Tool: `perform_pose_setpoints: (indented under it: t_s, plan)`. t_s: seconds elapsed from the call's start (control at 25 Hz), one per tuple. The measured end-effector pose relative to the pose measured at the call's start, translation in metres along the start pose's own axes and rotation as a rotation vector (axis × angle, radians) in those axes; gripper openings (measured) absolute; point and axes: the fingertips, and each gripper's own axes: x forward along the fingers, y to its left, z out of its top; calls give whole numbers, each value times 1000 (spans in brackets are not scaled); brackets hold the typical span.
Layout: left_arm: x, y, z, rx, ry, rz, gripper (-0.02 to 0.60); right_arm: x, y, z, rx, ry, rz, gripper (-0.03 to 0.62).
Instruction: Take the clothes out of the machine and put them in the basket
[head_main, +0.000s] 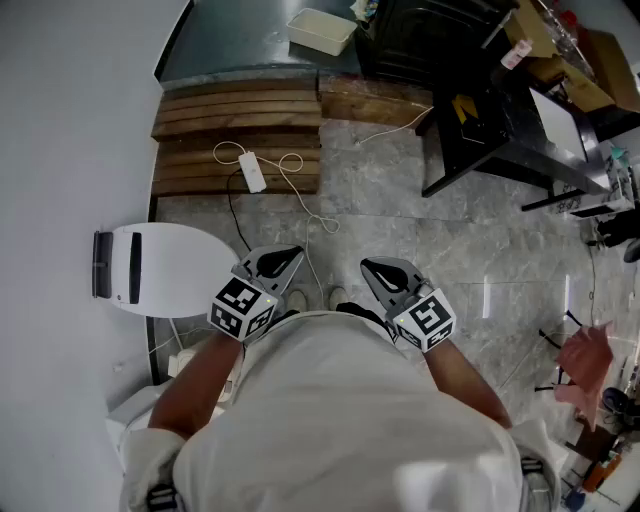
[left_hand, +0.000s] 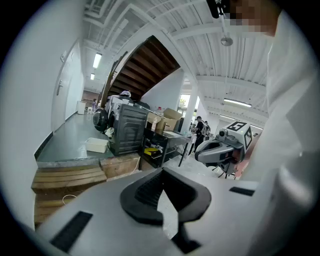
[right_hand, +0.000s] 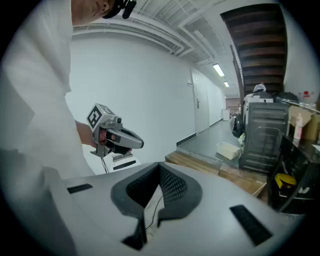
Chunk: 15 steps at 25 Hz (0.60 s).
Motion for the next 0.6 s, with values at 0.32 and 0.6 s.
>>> perform_pose_setpoints:
  t_s: [0.32, 0.6]
  plan:
    - [10, -4, 4, -52, -11, 80, -3, -5, -39, 5, 0, -43, 21, 3]
    - [47, -41, 7, -44, 25, 93, -3, -31, -105, -10, 101, -117, -34, 137]
